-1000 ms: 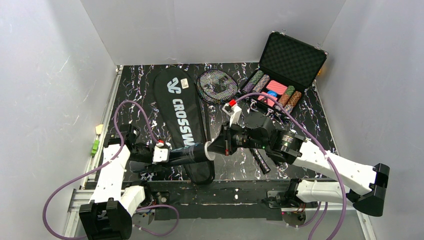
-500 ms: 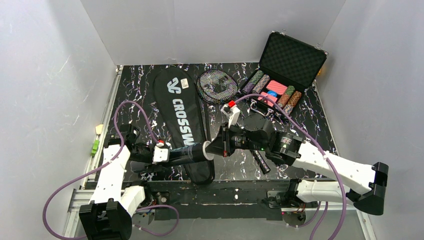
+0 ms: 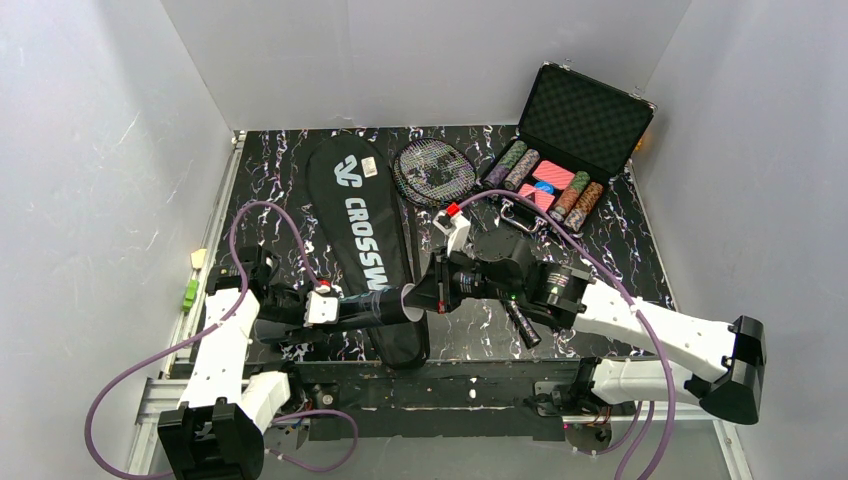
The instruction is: Pack up the badminton gear
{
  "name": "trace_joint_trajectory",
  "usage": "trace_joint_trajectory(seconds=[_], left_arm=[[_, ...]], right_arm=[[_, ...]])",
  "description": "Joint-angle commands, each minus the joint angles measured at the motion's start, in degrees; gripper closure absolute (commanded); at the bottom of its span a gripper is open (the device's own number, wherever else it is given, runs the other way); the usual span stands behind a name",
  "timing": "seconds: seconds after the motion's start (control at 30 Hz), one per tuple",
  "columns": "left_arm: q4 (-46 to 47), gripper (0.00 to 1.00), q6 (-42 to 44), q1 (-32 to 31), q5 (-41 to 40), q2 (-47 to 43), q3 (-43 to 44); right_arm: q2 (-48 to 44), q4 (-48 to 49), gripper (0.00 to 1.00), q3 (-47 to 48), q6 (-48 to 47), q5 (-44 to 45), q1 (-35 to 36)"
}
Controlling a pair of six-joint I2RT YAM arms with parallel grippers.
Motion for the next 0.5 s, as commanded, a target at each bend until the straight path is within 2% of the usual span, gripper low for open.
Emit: trace_joint_trajectory(seconds=[0.0,0.07,0.13,0.2,0.33,0.4,0.47], left_arm=[[-2.6,1.0,0.1,-1.9,12.4,-1.5,2.8],[-2.7,1.0,0.0,-2.1,13.2,-1.8,3.1],[-2.4,1.0,-2.1,-2.6,14.8,-1.9,3.9],[-1.9,1.0,-5.7,-2.8,18.1,-1.9,5.6],[-2.6,1.0,-9.4,-2.8,23.1,-0.2,9.5],[-3.5,1.0,-9.7,-2.8,24.5,0.6,10.6],[-5.3,1.0,-9.0,-2.9,26.1,1.3,11.4]], right_arm=[[2.8,2.2,0.99,-0.2,-0.4,0.2,0.8],[3.0,3.5,0.99,-1.1,-0.1,0.2,0.8],[3.3,4.3,0.95,-1.8,0.0,0.4,0.8],[3.1,4.3,0.85,-2.2,0.0,1.3,0.7],[-1.1,4.4,0.59,-4.1,0.7,3.6,-0.7],[-4.3,5.1,0.52,-5.3,1.1,4.0,-2.1],[-6.4,6.6,0.5,-6.8,1.8,4.2,-3.6]])
